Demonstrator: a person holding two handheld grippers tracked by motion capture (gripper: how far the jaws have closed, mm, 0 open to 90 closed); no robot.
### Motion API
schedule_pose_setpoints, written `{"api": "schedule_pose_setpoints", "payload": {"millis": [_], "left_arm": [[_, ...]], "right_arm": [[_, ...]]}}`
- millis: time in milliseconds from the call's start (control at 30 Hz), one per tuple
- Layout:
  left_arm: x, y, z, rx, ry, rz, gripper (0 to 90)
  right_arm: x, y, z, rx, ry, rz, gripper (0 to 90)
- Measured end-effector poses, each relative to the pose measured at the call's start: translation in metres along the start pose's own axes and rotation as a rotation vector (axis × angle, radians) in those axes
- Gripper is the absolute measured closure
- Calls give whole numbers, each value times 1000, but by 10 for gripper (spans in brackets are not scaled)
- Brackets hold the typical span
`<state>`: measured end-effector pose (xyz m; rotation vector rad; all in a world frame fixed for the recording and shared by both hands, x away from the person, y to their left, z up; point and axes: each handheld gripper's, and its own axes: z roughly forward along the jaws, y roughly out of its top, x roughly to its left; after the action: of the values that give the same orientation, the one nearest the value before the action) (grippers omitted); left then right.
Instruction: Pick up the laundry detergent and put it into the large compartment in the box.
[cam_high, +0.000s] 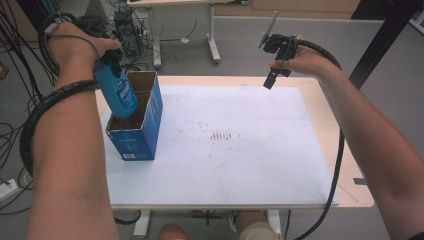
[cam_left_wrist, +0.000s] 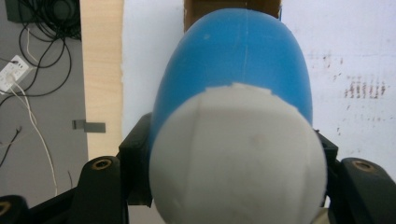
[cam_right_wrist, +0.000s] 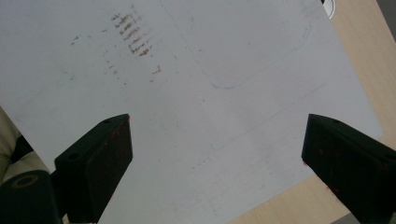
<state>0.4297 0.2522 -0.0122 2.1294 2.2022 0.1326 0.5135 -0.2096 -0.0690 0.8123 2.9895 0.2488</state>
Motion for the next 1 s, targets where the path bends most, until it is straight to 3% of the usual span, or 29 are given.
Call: {"api": "schedule_pose_setpoints", "payload": {"millis": [567, 1000], "left_arm": [[-8, -12, 67, 6, -9, 2, 379], [-17, -20, 104, -3, 8, 1, 379]], "right_arm": [[3, 4, 7, 14, 2, -2, 86], [1, 2, 12, 18, 8, 3, 86]]}}
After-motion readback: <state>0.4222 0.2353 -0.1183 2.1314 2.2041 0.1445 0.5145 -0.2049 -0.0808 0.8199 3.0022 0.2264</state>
